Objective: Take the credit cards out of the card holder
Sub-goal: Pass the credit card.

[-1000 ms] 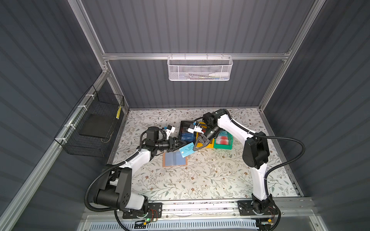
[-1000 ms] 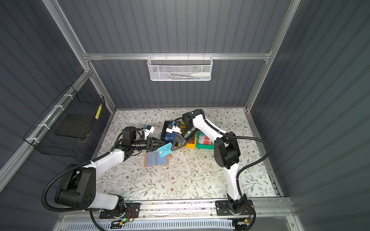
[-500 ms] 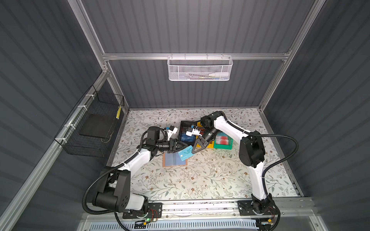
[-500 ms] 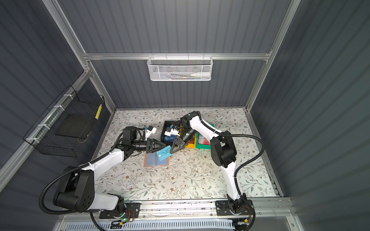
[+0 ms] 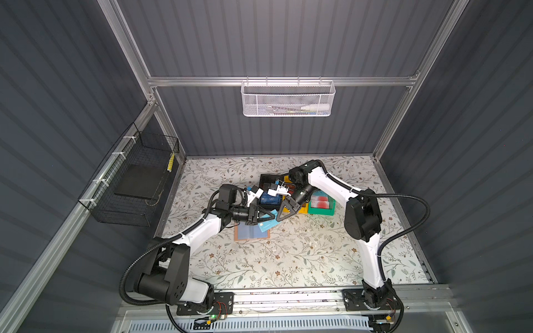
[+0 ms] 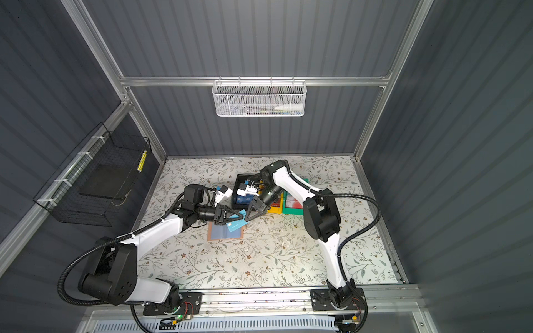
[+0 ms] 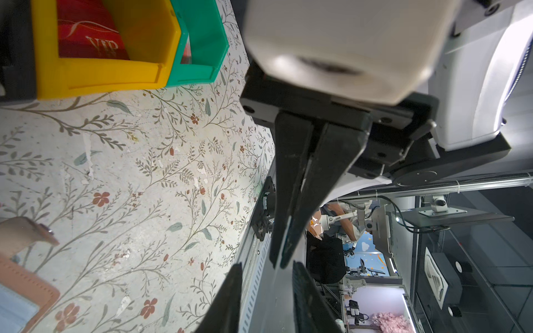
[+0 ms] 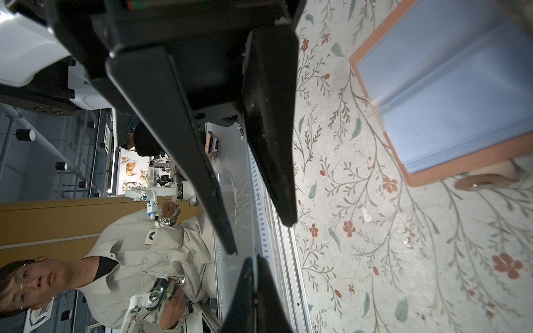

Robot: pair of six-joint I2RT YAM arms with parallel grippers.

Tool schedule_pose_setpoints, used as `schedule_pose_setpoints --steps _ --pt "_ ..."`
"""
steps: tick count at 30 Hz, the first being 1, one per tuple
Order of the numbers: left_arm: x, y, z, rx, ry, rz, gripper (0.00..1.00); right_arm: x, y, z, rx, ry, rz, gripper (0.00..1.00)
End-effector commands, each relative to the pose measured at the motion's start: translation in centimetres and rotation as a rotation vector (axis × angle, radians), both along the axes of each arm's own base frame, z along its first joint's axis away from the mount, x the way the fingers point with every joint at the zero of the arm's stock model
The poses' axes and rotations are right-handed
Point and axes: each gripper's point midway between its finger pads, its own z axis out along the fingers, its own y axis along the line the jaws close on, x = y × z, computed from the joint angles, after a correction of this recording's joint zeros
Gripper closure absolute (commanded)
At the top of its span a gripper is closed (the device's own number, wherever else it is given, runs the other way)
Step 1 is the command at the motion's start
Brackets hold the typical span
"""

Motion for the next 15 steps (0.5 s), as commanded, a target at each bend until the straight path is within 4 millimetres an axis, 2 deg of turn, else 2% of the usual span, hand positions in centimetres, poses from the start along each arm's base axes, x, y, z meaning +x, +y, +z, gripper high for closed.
schedule_pose_setpoints --steps 1,7,10,15 --pt "-0.2 -0.2 0.4 -0.006 -0.009 -0.025 0.77 -0.1 0.2 0.8 0.019 -0.011 0.008 0.94" --pt "0.3 -0.2 -0.4 0.016 0.009 -0.002 1.0 0.0 0.1 0.6 0.001 -0.02 0.005 0.88" --pt "0.5 -0.2 -0.7 0.023 0.014 0.011 1.0 0.1 0.0 0.5 -0.014 -0.029 0.002 0.8" --pt "1.3 -0.2 -0.9 0.03 0.015 0.051 1.0 0.4 -0.4 0.7 -0.034 -0.069 -0.014 0.73"
